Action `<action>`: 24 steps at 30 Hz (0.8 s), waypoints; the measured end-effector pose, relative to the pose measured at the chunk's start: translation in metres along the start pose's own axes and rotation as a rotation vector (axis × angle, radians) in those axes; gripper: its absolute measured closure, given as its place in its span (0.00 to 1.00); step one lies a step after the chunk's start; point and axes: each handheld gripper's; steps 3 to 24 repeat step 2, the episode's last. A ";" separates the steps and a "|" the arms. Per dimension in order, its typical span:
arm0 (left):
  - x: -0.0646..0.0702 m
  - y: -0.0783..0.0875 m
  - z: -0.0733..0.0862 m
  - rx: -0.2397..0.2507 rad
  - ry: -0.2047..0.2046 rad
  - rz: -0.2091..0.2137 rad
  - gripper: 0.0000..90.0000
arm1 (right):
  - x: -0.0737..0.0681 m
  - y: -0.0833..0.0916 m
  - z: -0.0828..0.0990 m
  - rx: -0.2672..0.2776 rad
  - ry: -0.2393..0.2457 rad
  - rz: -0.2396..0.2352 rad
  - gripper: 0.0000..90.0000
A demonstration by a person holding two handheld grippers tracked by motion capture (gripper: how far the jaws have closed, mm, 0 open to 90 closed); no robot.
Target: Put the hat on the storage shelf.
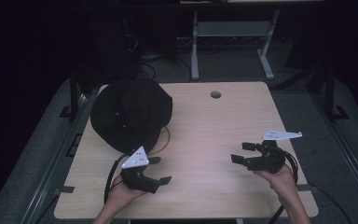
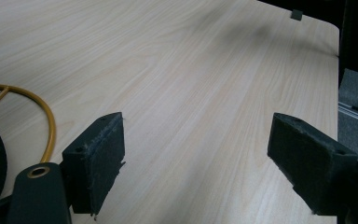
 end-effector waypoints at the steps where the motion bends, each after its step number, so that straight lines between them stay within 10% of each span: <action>1: 0.000 0.000 -0.001 -0.004 -0.001 0.001 0.20 | -0.001 0.001 0.001 0.000 0.000 0.001 0.18; 24: 0.000 0.000 -0.001 -0.003 0.000 0.002 0.20 | -0.001 0.003 0.003 0.007 0.001 0.002 0.18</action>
Point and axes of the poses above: each handheld gripper's, and its own axes: y roughly backward along the jaws, z roughly out of its underside, x roughly to its right, and after that the axes turned 14 degrees about z, right-handed
